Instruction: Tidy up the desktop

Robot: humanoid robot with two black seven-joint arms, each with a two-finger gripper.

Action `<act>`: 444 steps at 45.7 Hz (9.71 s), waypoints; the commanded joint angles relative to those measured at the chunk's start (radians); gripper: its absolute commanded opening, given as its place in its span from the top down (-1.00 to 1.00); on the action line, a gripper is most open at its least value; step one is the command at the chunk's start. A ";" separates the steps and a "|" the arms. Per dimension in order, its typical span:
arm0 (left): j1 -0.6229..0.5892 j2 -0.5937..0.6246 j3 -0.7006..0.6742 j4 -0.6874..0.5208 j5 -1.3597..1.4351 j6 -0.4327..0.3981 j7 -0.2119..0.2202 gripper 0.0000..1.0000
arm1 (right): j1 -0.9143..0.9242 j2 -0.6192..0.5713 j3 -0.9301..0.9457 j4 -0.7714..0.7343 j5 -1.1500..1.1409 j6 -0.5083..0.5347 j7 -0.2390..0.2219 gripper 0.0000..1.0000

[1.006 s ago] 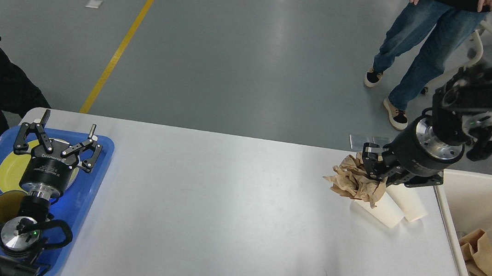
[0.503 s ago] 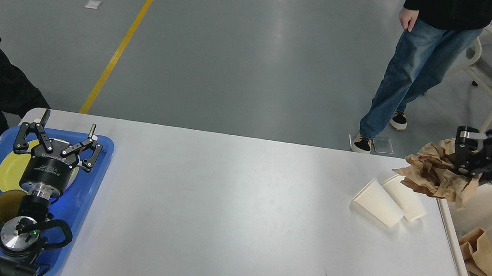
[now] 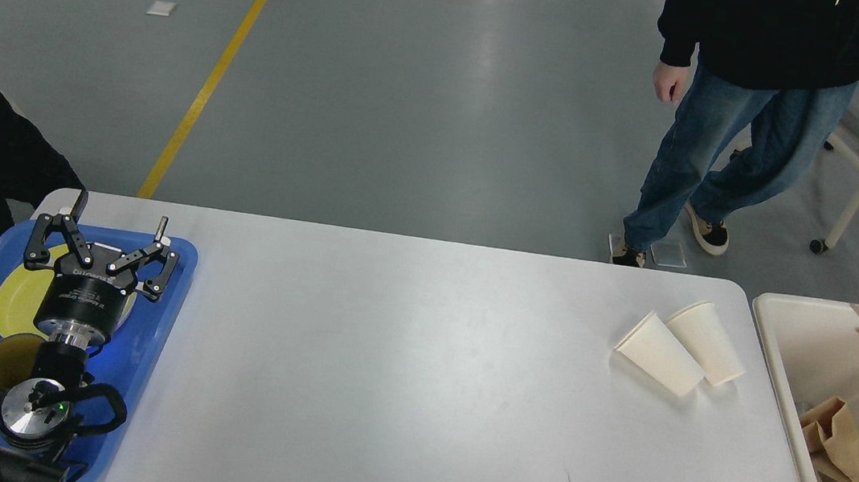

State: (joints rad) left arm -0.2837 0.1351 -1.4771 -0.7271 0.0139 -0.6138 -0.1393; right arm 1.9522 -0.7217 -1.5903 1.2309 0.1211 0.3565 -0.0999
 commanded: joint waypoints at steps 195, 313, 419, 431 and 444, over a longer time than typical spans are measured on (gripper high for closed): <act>0.000 0.000 0.000 0.000 0.000 0.000 0.001 -0.93 | -0.507 0.558 0.382 -0.378 -0.758 -0.103 0.190 -0.72; 0.000 0.001 0.000 0.000 0.000 0.000 0.001 -0.93 | 0.144 0.475 0.299 -0.035 0.000 0.470 0.054 1.00; 0.000 0.001 0.000 0.000 0.000 0.000 0.000 -0.93 | -1.506 0.354 0.802 -1.320 0.025 -0.310 0.052 0.61; 0.000 0.001 0.000 0.000 0.000 -0.001 0.000 -0.93 | -1.506 0.393 0.803 -1.318 0.025 -0.452 0.055 -1.00; 0.000 0.001 0.000 0.000 0.000 0.000 0.000 -0.93 | -1.512 0.390 0.799 -1.320 0.025 -0.461 0.060 -1.00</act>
State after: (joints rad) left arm -0.2838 0.1362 -1.4772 -0.7271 0.0138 -0.6136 -0.1396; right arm 0.4439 -0.3296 -0.7901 -0.0876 0.1457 -0.1019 -0.0442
